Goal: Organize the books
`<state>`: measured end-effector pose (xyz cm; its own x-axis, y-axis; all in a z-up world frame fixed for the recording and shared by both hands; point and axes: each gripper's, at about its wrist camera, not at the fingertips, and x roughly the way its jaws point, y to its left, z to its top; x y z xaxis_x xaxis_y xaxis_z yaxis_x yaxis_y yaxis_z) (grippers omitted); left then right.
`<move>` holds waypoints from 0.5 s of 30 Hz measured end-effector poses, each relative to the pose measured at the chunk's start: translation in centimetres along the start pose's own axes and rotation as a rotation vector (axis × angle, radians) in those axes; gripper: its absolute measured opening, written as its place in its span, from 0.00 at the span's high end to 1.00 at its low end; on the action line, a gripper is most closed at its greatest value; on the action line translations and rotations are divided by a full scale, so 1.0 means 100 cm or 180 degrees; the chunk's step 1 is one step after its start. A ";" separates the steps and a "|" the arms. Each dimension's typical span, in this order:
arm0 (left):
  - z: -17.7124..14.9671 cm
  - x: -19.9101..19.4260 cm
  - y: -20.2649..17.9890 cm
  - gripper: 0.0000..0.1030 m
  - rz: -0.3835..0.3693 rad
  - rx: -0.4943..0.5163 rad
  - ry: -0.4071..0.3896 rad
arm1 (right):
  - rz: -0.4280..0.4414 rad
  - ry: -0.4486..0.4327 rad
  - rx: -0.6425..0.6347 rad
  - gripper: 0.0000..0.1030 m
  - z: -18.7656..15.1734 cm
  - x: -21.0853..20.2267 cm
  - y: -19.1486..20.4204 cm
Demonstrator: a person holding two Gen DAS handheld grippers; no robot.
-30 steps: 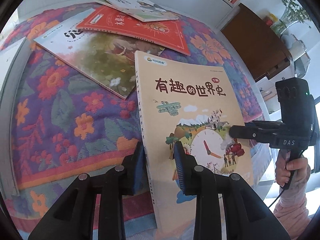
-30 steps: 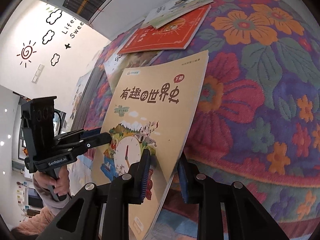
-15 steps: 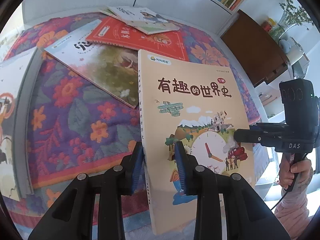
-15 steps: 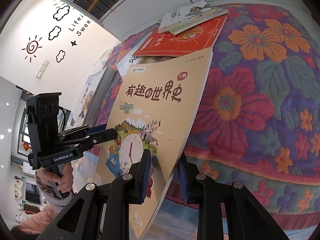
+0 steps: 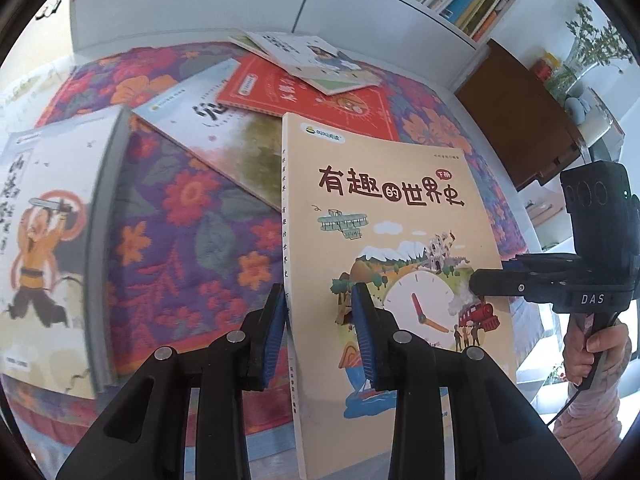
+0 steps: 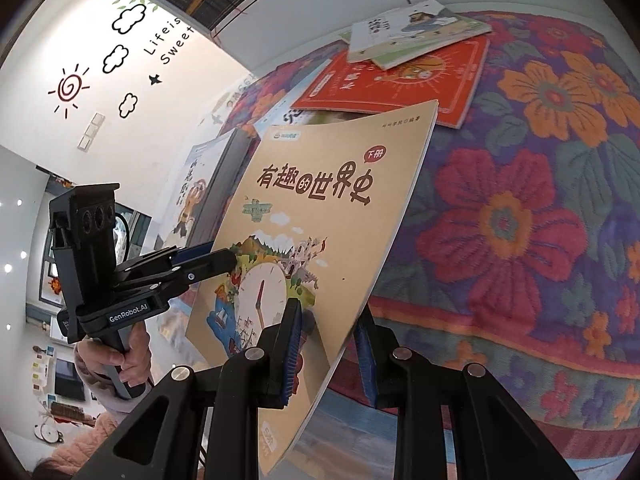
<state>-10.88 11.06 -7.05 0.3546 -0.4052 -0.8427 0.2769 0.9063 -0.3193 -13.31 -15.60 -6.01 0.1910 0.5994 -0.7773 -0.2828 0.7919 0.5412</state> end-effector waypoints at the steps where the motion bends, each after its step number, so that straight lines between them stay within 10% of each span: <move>1: 0.001 -0.003 0.002 0.71 0.0005 -0.0001 -0.0014 | 0.0008 0.0006 -0.0011 0.74 0.002 0.002 0.003; 15: 0.019 -0.043 0.038 0.71 0.0039 -0.0025 -0.0243 | -0.0039 -0.0053 -0.0176 0.74 0.032 0.012 0.051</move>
<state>-9.67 16.05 -3.81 0.4250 -0.4017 -0.8112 0.2651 0.9121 -0.3127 -11.56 -10.51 -3.16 0.2103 0.5919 -0.7781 -0.3316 0.7919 0.5127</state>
